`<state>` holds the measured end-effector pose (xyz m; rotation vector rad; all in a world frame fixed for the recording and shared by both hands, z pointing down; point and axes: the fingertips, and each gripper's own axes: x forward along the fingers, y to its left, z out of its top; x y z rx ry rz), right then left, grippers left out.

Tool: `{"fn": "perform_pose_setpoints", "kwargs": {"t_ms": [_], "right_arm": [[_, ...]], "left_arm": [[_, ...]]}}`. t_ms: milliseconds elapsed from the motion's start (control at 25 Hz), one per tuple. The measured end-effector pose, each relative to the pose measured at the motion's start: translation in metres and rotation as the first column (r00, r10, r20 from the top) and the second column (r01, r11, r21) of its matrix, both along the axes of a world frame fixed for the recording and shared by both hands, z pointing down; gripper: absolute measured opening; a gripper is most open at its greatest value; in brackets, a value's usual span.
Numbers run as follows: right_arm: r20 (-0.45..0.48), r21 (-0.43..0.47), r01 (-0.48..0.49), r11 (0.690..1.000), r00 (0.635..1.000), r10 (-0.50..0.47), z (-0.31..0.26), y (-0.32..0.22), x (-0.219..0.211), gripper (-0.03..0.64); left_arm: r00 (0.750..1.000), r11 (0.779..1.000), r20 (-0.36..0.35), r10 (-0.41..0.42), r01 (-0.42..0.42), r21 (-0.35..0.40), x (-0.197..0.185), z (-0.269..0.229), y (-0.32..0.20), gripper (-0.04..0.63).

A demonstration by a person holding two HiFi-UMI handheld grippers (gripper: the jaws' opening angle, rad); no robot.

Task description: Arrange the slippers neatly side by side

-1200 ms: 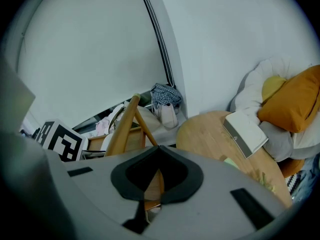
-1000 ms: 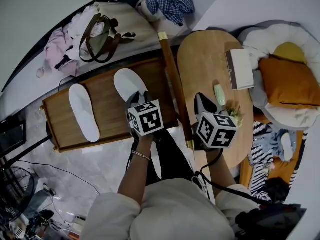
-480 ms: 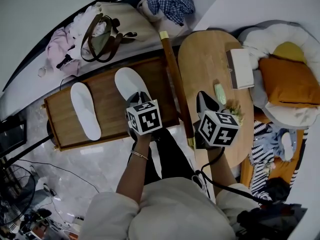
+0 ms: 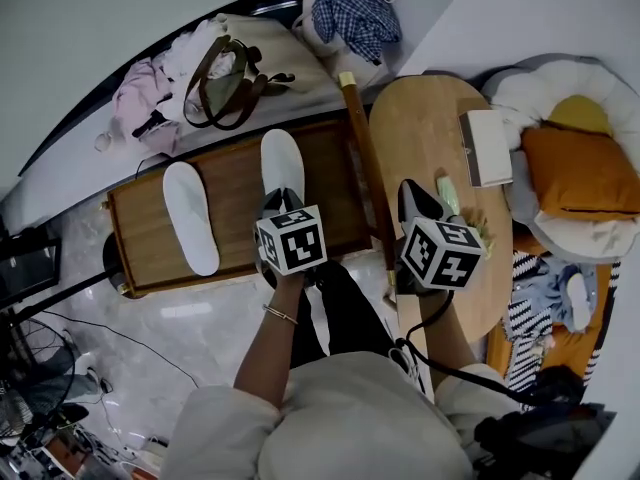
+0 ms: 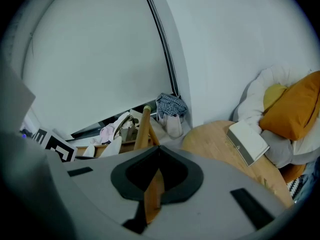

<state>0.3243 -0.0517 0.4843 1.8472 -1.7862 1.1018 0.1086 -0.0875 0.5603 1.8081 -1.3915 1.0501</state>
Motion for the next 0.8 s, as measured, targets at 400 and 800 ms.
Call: {"fn": "perform_pose_setpoints", "kwargs": {"t_ms": [400, 800], "right_arm": [[-0.002, 0.058, 0.092, 0.994, 0.996, -0.092, -0.027, -0.016, -0.053, 0.034], [-0.005, 0.073, 0.194, 0.978, 0.981, -0.194, -0.034, -0.028, -0.11, 0.034]], "left_arm": [[1.0, 0.998, -0.001, -0.016, 0.016, 0.064, -0.036, -0.033, 0.004, 0.031], [0.998, 0.994, 0.015, -0.058, 0.056, 0.098, -0.085, -0.05, 0.001, 0.031]]}}
